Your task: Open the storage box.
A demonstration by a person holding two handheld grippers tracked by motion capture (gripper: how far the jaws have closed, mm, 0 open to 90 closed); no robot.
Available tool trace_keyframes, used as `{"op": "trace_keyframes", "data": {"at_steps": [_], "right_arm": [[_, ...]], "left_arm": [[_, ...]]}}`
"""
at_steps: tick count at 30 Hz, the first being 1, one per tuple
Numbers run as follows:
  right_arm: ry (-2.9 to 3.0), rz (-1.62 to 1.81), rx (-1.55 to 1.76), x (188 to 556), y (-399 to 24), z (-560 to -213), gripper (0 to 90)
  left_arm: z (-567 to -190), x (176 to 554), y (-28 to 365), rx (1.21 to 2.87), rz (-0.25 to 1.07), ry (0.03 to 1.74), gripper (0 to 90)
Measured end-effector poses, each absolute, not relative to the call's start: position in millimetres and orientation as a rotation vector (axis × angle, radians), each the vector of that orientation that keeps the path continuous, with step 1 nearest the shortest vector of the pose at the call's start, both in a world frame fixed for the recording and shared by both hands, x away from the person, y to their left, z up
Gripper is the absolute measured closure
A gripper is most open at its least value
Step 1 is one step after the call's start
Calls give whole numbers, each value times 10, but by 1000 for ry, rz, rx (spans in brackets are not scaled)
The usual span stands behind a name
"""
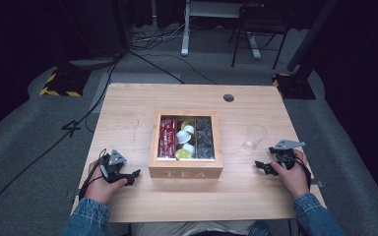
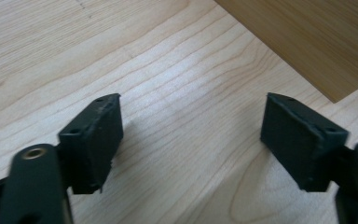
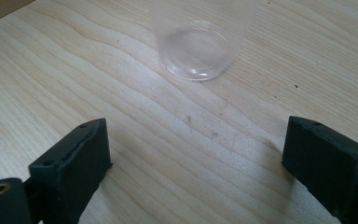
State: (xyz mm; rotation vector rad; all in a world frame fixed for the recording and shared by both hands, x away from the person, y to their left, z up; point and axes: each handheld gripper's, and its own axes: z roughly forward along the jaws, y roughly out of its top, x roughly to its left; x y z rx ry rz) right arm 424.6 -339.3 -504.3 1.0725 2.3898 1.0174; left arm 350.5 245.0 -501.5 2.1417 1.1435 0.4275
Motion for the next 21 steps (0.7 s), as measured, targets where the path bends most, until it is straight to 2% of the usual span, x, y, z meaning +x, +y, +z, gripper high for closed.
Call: {"op": "trace_keyframes", "data": {"at_steps": [2,21], "right_arm": [[2390,1018,1073,4246,-3393,-5043,74],[2386,1025,1075,4238,-3396,-5044,80]], "left_arm": [[-4993,3505,2465,2141,446,1154,254],[-4435,3367,2402,2022,452,1085,272]]}}
